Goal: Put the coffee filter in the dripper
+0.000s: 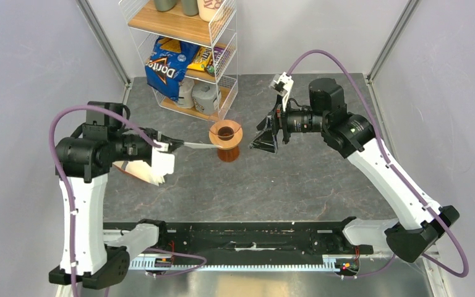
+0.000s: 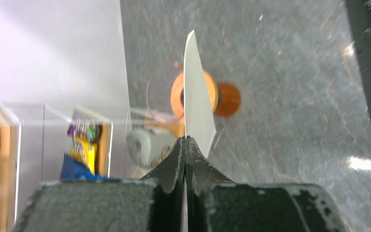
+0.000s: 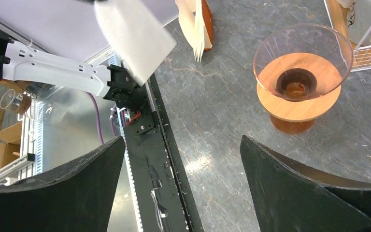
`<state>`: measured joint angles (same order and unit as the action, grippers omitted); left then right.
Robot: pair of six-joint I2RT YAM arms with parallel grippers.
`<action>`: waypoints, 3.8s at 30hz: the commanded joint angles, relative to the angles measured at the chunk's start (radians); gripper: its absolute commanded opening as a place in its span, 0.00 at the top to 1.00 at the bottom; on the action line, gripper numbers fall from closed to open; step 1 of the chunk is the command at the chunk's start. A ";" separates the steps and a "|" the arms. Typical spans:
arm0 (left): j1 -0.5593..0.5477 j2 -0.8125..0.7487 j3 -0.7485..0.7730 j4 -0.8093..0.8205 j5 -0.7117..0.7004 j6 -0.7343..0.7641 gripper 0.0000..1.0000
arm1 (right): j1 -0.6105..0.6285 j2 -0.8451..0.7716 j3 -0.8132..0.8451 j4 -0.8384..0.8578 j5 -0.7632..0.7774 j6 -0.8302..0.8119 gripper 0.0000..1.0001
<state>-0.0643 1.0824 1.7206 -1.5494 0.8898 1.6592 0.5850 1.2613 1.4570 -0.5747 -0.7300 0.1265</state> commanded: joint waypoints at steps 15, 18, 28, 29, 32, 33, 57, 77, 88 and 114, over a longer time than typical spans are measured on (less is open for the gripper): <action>-0.264 0.070 -0.023 0.369 0.055 -0.461 0.98 | 0.127 -0.033 -0.062 0.189 0.127 -0.085 0.03; -0.284 0.081 -0.021 0.391 0.052 -0.478 0.98 | 0.145 0.004 -0.034 0.189 0.140 -0.117 0.03; -0.324 0.088 -0.035 0.446 0.043 -0.595 0.98 | 0.193 0.048 -0.002 0.219 0.187 -0.212 0.65; -0.324 0.085 -0.041 0.459 0.039 -0.625 0.98 | 0.192 0.045 0.000 0.221 0.185 -0.219 0.76; -0.327 0.078 -0.063 0.512 0.007 -0.733 0.98 | 0.193 0.027 -0.008 0.233 0.206 -0.238 1.00; -0.326 0.077 -0.068 0.534 -0.008 -0.795 0.98 | 0.193 0.018 -0.014 0.235 0.223 -0.247 1.00; -0.110 0.021 -0.282 1.279 0.076 -2.589 0.06 | 0.407 -0.253 -0.397 0.680 0.943 -1.083 1.00; -0.108 -0.082 -0.582 1.463 0.191 -2.700 0.07 | 0.551 -0.224 -0.459 0.763 1.038 -1.296 1.00; -0.183 -0.062 -0.638 1.542 0.135 -2.735 0.19 | 0.608 -0.211 -0.485 0.783 1.042 -1.363 1.00; -0.327 -0.011 -0.376 0.673 0.074 -1.340 0.98 | 0.428 -0.169 0.051 -0.315 0.518 -0.447 0.04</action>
<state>-0.3191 1.0695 1.2461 -0.4904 1.0302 -0.3042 1.0786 1.0527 1.4048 -0.7471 0.0113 -0.5888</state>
